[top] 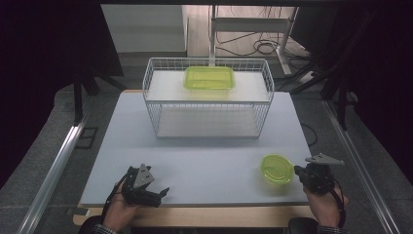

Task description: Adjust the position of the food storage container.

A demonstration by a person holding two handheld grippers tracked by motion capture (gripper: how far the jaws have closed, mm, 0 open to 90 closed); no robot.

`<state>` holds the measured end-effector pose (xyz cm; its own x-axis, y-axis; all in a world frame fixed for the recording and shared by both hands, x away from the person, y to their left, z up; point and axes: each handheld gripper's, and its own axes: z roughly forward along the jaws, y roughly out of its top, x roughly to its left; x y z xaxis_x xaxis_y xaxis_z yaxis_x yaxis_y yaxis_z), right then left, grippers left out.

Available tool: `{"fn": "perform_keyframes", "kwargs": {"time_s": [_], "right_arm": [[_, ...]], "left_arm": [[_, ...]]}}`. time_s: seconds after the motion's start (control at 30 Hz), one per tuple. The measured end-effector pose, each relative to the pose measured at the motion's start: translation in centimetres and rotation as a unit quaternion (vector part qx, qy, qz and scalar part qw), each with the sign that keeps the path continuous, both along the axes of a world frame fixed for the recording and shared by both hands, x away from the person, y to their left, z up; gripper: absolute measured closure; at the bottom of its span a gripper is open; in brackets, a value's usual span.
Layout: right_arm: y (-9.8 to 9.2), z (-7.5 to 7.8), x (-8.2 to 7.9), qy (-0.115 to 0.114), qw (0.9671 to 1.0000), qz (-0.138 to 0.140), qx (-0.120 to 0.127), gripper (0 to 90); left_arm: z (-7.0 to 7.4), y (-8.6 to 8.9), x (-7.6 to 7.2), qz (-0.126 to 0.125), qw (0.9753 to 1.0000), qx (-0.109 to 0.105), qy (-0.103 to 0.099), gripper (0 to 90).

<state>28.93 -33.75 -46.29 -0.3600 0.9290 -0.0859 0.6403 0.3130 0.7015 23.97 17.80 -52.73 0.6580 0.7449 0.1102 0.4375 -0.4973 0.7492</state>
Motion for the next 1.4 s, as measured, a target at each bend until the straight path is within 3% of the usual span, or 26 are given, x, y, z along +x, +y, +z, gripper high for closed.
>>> {"fn": "perform_keyframes", "kwargs": {"time_s": [0.43,0.87,1.13,1.4], "right_arm": [[2.5,-0.5,1.6,0.003,0.9990,0.042,0.018,88.6],[6.2,-1.2,3.0,0.015,0.9954,0.091,0.026,87.8],[9.1,-1.5,3.6,0.025,0.9911,0.126,0.033,87.3],[12.3,-1.8,4.0,0.037,0.9846,0.167,0.035,86.9]], "left_arm": [[0.0,-0.1,0.0,-0.001,1.0000,0.002,0.000,4.1],[0.0,-0.1,0.1,-0.002,1.0000,0.005,-0.001,4.2],[-0.1,-0.1,0.1,-0.003,1.0000,0.008,-0.002,4.2],[-0.1,-0.1,0.0,-0.002,1.0000,0.007,-0.001,4.2]]}}
